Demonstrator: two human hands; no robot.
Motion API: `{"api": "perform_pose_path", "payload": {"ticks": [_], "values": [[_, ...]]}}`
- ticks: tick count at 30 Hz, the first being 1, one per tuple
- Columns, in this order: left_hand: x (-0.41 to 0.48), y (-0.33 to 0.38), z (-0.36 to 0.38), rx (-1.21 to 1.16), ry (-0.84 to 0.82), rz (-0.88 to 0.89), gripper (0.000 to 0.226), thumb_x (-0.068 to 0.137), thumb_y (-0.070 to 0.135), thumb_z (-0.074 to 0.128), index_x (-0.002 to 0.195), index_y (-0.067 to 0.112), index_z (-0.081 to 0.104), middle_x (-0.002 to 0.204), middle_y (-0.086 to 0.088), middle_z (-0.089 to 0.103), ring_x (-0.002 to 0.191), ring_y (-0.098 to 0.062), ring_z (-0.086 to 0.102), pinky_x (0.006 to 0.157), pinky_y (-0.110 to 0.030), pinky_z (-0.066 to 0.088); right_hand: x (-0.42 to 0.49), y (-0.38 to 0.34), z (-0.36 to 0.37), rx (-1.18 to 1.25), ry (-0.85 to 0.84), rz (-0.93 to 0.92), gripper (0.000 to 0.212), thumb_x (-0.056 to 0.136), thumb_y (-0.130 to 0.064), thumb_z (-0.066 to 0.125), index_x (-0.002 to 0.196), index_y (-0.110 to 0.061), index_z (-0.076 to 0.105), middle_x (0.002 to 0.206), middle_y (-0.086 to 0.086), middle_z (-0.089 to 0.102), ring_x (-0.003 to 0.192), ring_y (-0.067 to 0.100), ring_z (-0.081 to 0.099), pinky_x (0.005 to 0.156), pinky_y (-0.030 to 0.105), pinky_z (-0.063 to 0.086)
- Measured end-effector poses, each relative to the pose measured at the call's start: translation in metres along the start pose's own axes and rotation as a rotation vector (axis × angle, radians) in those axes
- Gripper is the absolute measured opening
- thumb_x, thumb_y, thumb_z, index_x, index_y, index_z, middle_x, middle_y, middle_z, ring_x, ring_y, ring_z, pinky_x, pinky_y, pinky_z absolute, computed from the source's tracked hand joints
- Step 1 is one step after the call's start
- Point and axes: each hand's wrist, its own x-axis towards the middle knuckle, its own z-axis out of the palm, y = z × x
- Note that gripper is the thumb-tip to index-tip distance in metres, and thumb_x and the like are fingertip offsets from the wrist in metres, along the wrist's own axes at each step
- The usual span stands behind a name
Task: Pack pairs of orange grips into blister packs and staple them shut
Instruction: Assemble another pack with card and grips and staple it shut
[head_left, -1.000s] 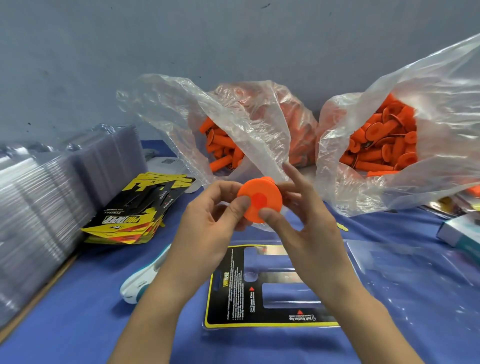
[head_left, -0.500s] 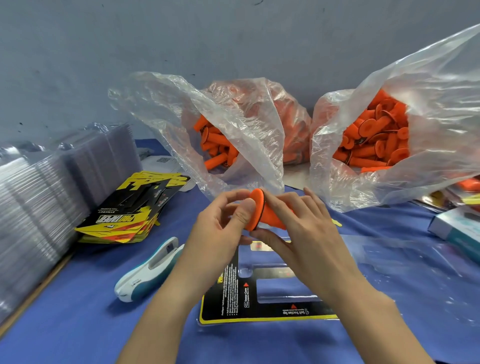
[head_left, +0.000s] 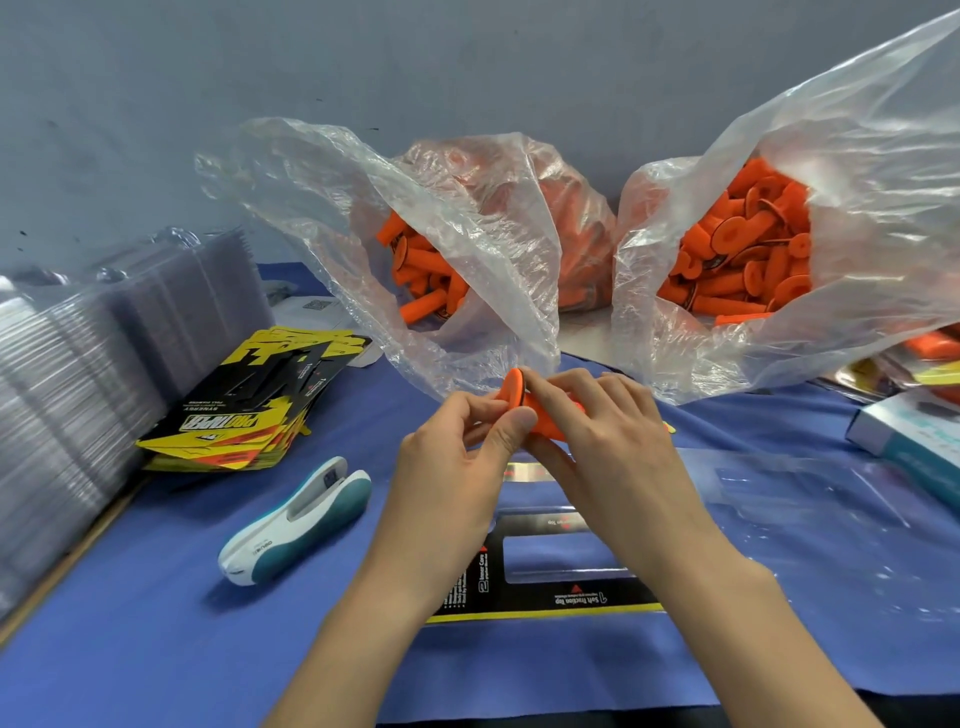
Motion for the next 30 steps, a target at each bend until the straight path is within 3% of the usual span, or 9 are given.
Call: {"api": "perform_pose_path", "payload": {"ticks": [5, 11, 14, 18, 22, 26, 30], "values": [[-0.002, -0.004, 0.000, 0.103, 0.021, -0.007, 0.017, 0.091, 0.041, 0.064, 0.095, 0.025, 0.067, 0.086, 0.022, 0.072, 0.084, 0.007, 0.067, 0.067, -0.006, 0.047, -0.003, 0.001, 0.003, -0.030, -0.038, -0.014, 0.045, 0.095, -0.040, 0.061, 0.133, -0.017, 0.060, 0.106, 0.000, 0.066, 0.088, 0.028, 0.062, 0.086, 0.045, 0.049], [-0.002, -0.009, 0.001, 0.546, 0.139, 0.033, 0.025, 0.092, 0.050, 0.054, 0.084, 0.028, 0.062, 0.080, 0.013, 0.069, 0.080, -0.007, 0.064, 0.076, -0.037, 0.052, -0.004, 0.002, 0.010, -0.080, -0.074, -0.068, 0.043, 0.089, -0.036, 0.068, 0.129, -0.024, 0.061, 0.107, -0.005, 0.066, 0.086, 0.025, 0.062, 0.087, 0.042, 0.046], [-0.002, -0.012, 0.000, 0.578, 0.137, -0.002, 0.026, 0.092, 0.049, 0.055, 0.079, 0.027, 0.061, 0.071, 0.013, 0.067, 0.073, -0.006, 0.063, 0.069, -0.033, 0.050, -0.004, 0.002, 0.007, -0.001, -0.145, -0.048, 0.042, 0.090, -0.048, 0.055, 0.124, -0.028, 0.066, 0.106, -0.006, 0.069, 0.087, 0.025, 0.064, 0.087, 0.043, 0.048], [0.002, -0.019, -0.015, 0.598, 0.139, -0.120, 0.030, 0.088, 0.052, 0.056, 0.072, 0.027, 0.064, 0.061, 0.015, 0.064, 0.066, -0.004, 0.060, 0.056, -0.024, 0.043, -0.010, 0.022, -0.005, 0.167, -0.300, 0.069, 0.053, 0.086, -0.058, 0.061, 0.130, -0.029, 0.062, 0.117, -0.009, 0.066, 0.104, 0.024, 0.059, 0.097, 0.040, 0.041], [0.003, -0.024, -0.026, 0.604, 0.106, -0.227, 0.038, 0.086, 0.051, 0.055, 0.061, 0.023, 0.064, 0.052, 0.008, 0.061, 0.051, -0.017, 0.058, 0.053, -0.035, 0.049, -0.023, 0.049, -0.016, 0.383, -0.376, 0.230, 0.062, 0.081, -0.062, 0.056, 0.137, -0.037, 0.052, 0.116, -0.022, 0.059, 0.113, 0.011, 0.050, 0.098, 0.029, 0.038], [0.000, -0.026, -0.020, 0.669, 0.116, -0.236, 0.039, 0.087, 0.048, 0.058, 0.061, 0.020, 0.065, 0.059, 0.003, 0.065, 0.060, -0.011, 0.060, 0.056, -0.030, 0.047, -0.034, 0.065, -0.019, 0.420, -0.476, 0.302, 0.051, 0.085, -0.054, 0.059, 0.134, -0.044, 0.049, 0.112, -0.030, 0.054, 0.107, -0.005, 0.048, 0.084, 0.004, 0.035], [-0.003, -0.024, -0.013, 0.645, 0.076, -0.225, 0.040, 0.088, 0.046, 0.058, 0.059, 0.020, 0.064, 0.057, 0.015, 0.064, 0.065, -0.005, 0.057, 0.048, -0.020, 0.039, -0.038, 0.070, -0.022, 0.397, -0.532, 0.307, 0.033, 0.089, -0.049, 0.062, 0.122, -0.043, 0.059, 0.110, -0.025, 0.059, 0.105, -0.006, 0.049, 0.082, 0.002, 0.034]]}}
